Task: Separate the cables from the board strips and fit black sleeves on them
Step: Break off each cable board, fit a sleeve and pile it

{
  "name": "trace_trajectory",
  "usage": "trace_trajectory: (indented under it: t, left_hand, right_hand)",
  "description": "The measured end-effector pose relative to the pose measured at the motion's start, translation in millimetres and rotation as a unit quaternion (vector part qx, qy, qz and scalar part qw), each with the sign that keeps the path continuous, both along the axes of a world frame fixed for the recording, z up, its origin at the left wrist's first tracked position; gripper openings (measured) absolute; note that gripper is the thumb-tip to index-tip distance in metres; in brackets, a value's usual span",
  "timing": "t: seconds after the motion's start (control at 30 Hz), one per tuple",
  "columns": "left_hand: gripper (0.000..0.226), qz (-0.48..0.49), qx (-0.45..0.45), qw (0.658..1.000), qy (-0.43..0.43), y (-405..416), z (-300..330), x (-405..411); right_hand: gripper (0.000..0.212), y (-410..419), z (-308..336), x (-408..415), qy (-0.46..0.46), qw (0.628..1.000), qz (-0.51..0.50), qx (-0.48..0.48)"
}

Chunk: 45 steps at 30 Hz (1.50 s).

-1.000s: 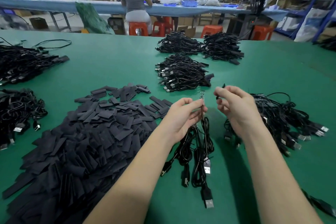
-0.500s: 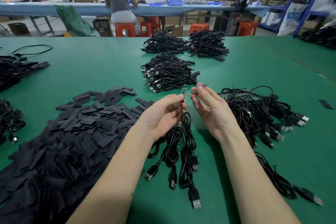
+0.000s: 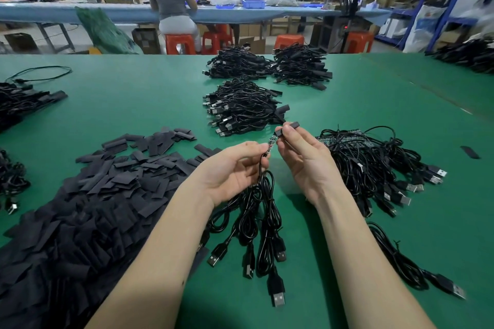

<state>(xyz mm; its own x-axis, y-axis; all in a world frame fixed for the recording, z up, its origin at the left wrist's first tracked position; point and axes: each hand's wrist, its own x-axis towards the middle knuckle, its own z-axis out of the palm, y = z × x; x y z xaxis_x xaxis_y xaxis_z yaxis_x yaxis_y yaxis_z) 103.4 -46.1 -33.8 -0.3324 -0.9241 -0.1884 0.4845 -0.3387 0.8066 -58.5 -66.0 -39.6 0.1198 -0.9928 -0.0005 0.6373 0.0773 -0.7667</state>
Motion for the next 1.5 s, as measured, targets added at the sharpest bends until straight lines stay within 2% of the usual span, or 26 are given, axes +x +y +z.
trace_trajectory:
  t: [0.4,0.67,0.8,0.87,0.97,1.07,1.1,1.17,1.23,1.33,1.4,1.5]
  left_hand:
    - [0.017,-0.024,-0.032,0.998,-0.053,3.5,12.6,11.5]
    - [0.018,-0.050,-0.065,0.990,-0.115,5.3,16.5,21.8]
    - [0.021,-0.056,-0.084,0.984,-0.147,6.1,18.6,22.9]
    - [0.022,-0.037,-0.099,0.981,-0.165,5.0,19.1,20.5]
    - [0.022,0.018,-0.148,0.957,-0.250,2.4,18.0,16.6]
    - [0.021,0.027,-0.194,0.928,-0.315,1.8,19.1,14.0]
    - [0.019,0.035,-0.206,0.923,-0.323,1.8,20.5,12.8]
    - [0.015,0.073,-0.226,0.921,-0.310,0.0,25.2,10.5]
    - [0.015,0.107,-0.249,0.912,-0.308,-1.8,31.0,8.5]
    - [0.010,0.135,-0.315,0.849,-0.403,-3.4,33.8,10.1]
    - [0.008,0.144,-0.337,0.823,-0.434,-3.8,30.8,13.2]
    - [0.006,0.151,-0.338,0.828,-0.421,-2.7,23.8,13.5]
  right_hand:
    - [0.010,0.3,2.3,-9.8,0.009,0.998,0.067,-0.008]
    - [0.014,2.1,1.4,-2.8,0.036,0.994,0.095,-0.044]
    - [0.014,3.5,0.2,-4.5,0.058,0.987,0.143,-0.034]
    - [0.013,3.4,0.1,-3.4,0.052,0.989,0.135,-0.025]
    - [0.014,0.6,-1.0,-2.6,0.033,0.996,0.079,-0.003]
    - [0.003,-2.0,0.1,-2.5,0.020,0.999,0.036,0.012]
    - [0.010,-2.9,1.6,-3.1,0.010,0.999,0.029,0.013]
    - [0.006,-3.9,6.3,-3.8,-0.024,0.999,0.029,0.028]
    - [0.011,-2.9,8.8,-3.2,-0.060,0.997,0.041,0.040]
    - [0.011,-0.7,7.9,2.2,-0.100,0.992,0.053,0.059]
    - [0.011,0.3,5.6,5.6,-0.111,0.990,0.057,0.064]
    - [0.010,0.1,3.0,6.1,-0.096,0.993,0.048,0.056]
